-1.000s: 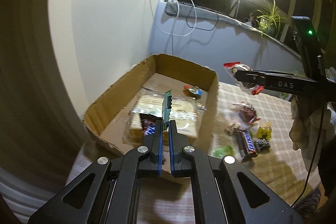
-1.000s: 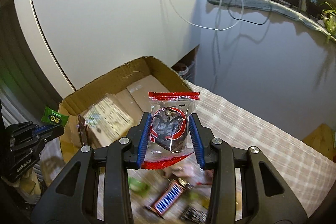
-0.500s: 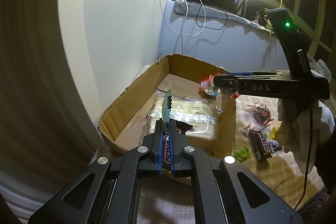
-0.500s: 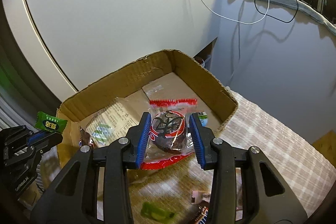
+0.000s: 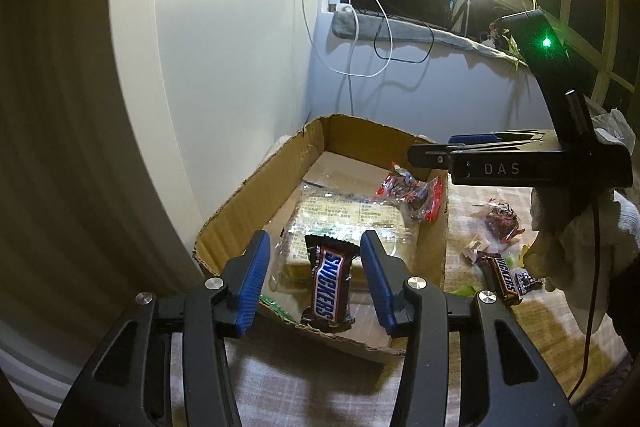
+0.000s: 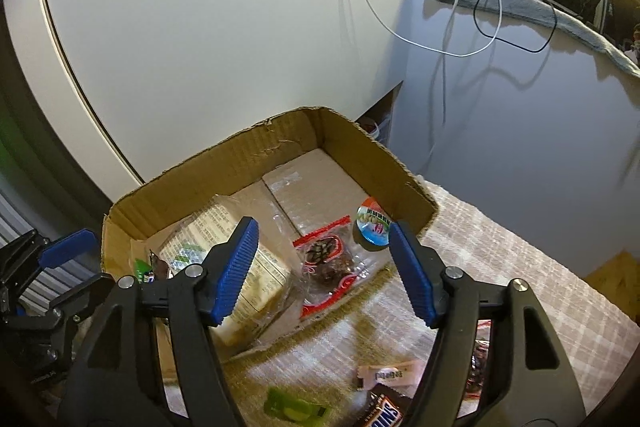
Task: Organize snacks
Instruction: 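Carry the mint packet and red candy into the box and release them, then grasp a Snickers bar with the left tool while the right tool grasps the black candy packet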
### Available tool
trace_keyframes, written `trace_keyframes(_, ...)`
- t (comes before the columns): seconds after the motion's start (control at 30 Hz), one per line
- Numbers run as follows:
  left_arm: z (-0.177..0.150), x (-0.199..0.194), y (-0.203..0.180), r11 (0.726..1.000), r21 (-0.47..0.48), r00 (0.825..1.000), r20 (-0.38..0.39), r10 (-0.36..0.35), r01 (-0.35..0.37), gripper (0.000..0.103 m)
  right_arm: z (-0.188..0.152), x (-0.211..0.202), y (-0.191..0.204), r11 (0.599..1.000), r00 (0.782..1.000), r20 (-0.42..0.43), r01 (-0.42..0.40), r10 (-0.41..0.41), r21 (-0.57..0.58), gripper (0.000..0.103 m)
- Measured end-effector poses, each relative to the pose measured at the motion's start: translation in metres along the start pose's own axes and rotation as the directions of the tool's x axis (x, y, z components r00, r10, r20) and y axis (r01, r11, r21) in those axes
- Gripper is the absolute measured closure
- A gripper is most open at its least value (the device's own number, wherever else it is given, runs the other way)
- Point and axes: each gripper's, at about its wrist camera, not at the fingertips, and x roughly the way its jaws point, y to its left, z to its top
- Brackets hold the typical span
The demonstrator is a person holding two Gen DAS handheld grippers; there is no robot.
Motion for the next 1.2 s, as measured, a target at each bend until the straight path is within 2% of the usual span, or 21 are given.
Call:
trace_keyframes(0.23, 0.001, -0.014, -0.008, 1.000, 0.013, 1.000, 0.022, 0.006, -0.007, 0.057, -0.005, -0.017, -0.008, 0.999, 1.000, 0.029, 0.008, -0.009, 0.032, 0.033)
trace_keyframes(0.53, -0.004, -0.030, -0.025, 0.999, 0.030, 0.999, 0.029, -0.025, 0.024, 0.057, -0.021, -0.063, -0.027, 0.996, 0.992, 0.128, -0.022, 0.011, 0.085, 0.033)
trace_keyframes(0.63, -0.007, -0.031, -0.036, 0.998, 0.043, 0.999, 0.020, -0.046, 0.045, 0.057, -0.031, -0.077, -0.040, 0.995, 0.994, 0.111, -0.012, 0.001, 0.099, 0.032)
trace_keyframes(0.73, -0.011, -0.030, -0.048, 0.996, 0.054, 0.997, 0.004, -0.074, 0.074, 0.057, -0.045, -0.091, -0.056, 0.993, 0.996, 0.089, 0.008, -0.019, 0.119, 0.021)
trace_keyframes(0.9, -0.021, -0.022, -0.077, 0.986, 0.090, 0.990, -0.043, -0.135, 0.139, 0.057, -0.076, -0.108, -0.081, 0.988, 0.997, 0.045, 0.055, -0.062, 0.142, 0.020)
trace_keyframes(1.07, -0.025, -0.010, -0.103, 0.977, 0.102, 0.980, -0.086, -0.180, 0.188, 0.057, -0.111, -0.111, -0.098, 0.990, 0.999, -0.022, 0.044, -0.041, 0.135, 0.020)
trace_keyframes(1.13, -0.027, -0.004, -0.110, 0.973, 0.106, 0.976, -0.104, -0.193, 0.204, 0.057, -0.122, -0.108, -0.099, 0.994, 0.999, -0.049, 0.017, -0.012, 0.110, 0.023)
trace_keyframes(1.2, -0.029, 0.001, -0.115, 0.971, 0.102, 0.971, -0.124, -0.205, 0.218, 0.057, -0.131, -0.104, -0.097, 0.997, 0.997, -0.076, -0.018, 0.024, 0.076, 0.036)
